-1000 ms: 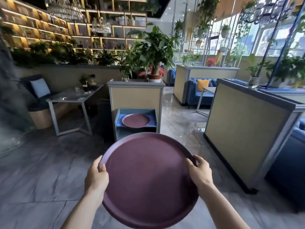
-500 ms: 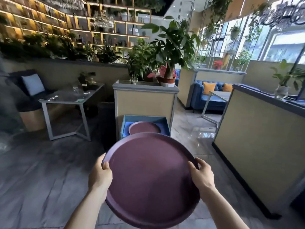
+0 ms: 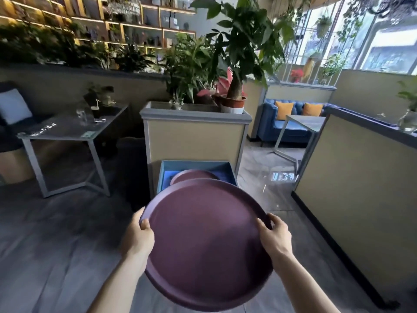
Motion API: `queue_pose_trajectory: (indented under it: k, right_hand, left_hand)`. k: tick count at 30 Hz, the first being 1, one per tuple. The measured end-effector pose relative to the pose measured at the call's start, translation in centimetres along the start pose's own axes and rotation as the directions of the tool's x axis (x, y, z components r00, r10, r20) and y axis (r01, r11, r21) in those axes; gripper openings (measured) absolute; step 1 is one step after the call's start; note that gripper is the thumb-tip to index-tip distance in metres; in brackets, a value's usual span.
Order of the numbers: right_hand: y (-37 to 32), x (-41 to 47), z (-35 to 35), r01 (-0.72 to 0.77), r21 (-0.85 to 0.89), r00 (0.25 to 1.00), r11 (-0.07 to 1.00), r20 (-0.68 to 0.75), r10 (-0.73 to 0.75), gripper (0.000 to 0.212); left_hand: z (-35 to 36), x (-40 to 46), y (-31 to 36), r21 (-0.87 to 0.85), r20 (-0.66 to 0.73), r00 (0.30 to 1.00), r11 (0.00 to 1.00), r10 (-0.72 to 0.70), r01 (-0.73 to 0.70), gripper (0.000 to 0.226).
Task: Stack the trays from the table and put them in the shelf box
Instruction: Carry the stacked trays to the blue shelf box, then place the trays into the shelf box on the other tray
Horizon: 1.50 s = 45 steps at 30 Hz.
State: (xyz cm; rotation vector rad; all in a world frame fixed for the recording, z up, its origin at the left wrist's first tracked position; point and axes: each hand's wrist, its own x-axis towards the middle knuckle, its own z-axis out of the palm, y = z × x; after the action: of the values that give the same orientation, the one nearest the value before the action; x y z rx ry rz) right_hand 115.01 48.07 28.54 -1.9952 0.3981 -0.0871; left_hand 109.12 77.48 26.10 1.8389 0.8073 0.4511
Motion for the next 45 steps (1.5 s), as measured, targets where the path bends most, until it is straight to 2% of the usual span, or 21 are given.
queue_pose_trajectory:
  k: [7,16,25,32,37,41,45]
  right_hand:
    - [-1.9,14.0,6.4,0.006,-0.005,1.0,1.0,0.018,-0.006,0.057]
    - [-5.0,31.3,12.4,-0.036,-0.062,0.995,0.997,0.095,0.042,0.057]
    - [-5.6,39.4,18.9,-0.082,-0.143,0.984,0.986,0.144,0.102,0.05]
    - [-4.4,44.9,25.4,-0.102,-0.266,0.982,0.959,0.124,0.139,0.042]
    - [-2.4,48.3,30.3,-0.176,-0.362,0.974,0.915,0.072,0.215,0.035]
    - [-0.2,50.6,33.8,-0.221,-0.424,0.963,0.878,0.047,0.265,0.036]
    - [1.9,52.5,36.5,-0.246,-0.436,0.961,0.866,0.005,0.275,0.038]
  left_hand:
    - [9.0,11.4,2.2,-0.001,-0.006,1.0,1.0,-0.003,0.003,0.042]
    - [20.2,23.8,5.3,0.1,-0.129,0.991,0.994,-0.039,0.052,0.042]
    - [25.0,32.3,3.4,0.181,-0.134,0.986,0.976,-0.096,0.12,0.041]
    - [29.0,39.7,0.3,0.181,-0.063,0.985,0.969,-0.158,0.167,0.044]
    - [31.3,44.5,-2.7,0.291,-0.052,0.977,0.933,-0.207,0.213,0.043]
    - [32.9,47.5,-5.5,0.386,-0.036,0.956,0.879,-0.29,0.281,0.038]
    - [34.6,49.3,-7.6,0.428,-0.056,0.947,0.849,-0.316,0.309,0.033]
